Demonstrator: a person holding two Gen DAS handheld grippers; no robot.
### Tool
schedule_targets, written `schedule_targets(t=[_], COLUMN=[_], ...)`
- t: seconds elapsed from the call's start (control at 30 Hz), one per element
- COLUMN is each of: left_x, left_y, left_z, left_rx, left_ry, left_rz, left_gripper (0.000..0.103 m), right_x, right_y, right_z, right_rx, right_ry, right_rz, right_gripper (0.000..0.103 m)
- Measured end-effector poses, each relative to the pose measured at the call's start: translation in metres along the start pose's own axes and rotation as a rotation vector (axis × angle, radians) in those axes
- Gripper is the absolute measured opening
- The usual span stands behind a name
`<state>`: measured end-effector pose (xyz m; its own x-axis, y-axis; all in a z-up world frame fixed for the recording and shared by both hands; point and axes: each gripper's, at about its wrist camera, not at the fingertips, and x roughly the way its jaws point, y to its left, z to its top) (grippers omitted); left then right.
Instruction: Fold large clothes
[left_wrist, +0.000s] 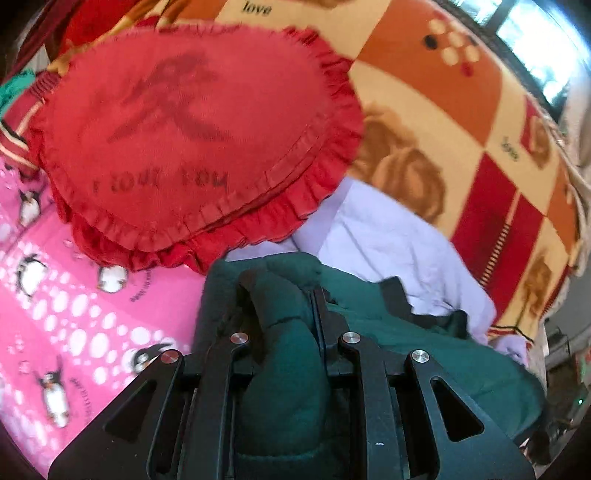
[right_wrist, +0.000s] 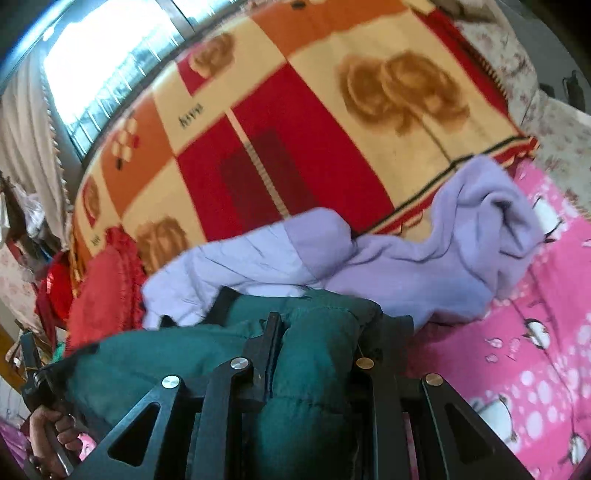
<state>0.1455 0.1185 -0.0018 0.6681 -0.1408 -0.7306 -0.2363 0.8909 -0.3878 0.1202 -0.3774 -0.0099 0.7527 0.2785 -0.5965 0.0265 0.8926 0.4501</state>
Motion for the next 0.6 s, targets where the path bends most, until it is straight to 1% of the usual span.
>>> schedule_targets(t=[0.07,0.17,0.23,0.27,0.4,0.5,0.53,0.57,0.6], left_x=[0.015,0.03,0.039,0.043,0.049,0.045,0.041,0.038,0.034], left_y=[-0.002,-0.007,-0.009,-0.009,0.002,0.005,0.005,0.006,0.008], left_z=[0.0,-0.002,-0.003,-0.001,0.004,0.007,0.009,0.011,0.012], left_rx=[0.015,0.039,0.047,0.045,-0.012,-0.039,-0.041,-0.053,-0.07], left_ry=[-0.007,-0.013,0.002,0.013,0.06,0.08,0.09,0.094,0.096], left_rz=[0.016,0.031,0.029,0.026,-0.039,-0.065,-0.083,-0.109,-0.142], left_gripper=[0.016,0.017,0.018,0.018,0.02,0.023,0.028,0.038,0.045], right_x=[0.017,0.036,0.047,0.05,0.051,0.043,0.038,0.033,0.025], right_y=[-0.004,-0.004,-0.005,-0.008,-0.019,-0.025,-0.028,-0.03,-0.034], right_z=[0.002,-0.001,-0.003,-0.004,-0.005,-0.005,-0.004,-0.003,-0.003], right_rx=[0.021,-0.013,-0.016,-0.004,0.065,0.153,0.194,0.232,0.293], right_ry=[0.019,0.032,0.052,0.054,0.063,0.074,0.076,0.073,0.061], right_rz=[-0.016,-0.062,-0.071,-0.065,-0.021,0.014,0.033,0.06,0.106], right_gripper=[0.02,0.02,0.023,0.025,0.028,0.031,0.033,0.036,0.038])
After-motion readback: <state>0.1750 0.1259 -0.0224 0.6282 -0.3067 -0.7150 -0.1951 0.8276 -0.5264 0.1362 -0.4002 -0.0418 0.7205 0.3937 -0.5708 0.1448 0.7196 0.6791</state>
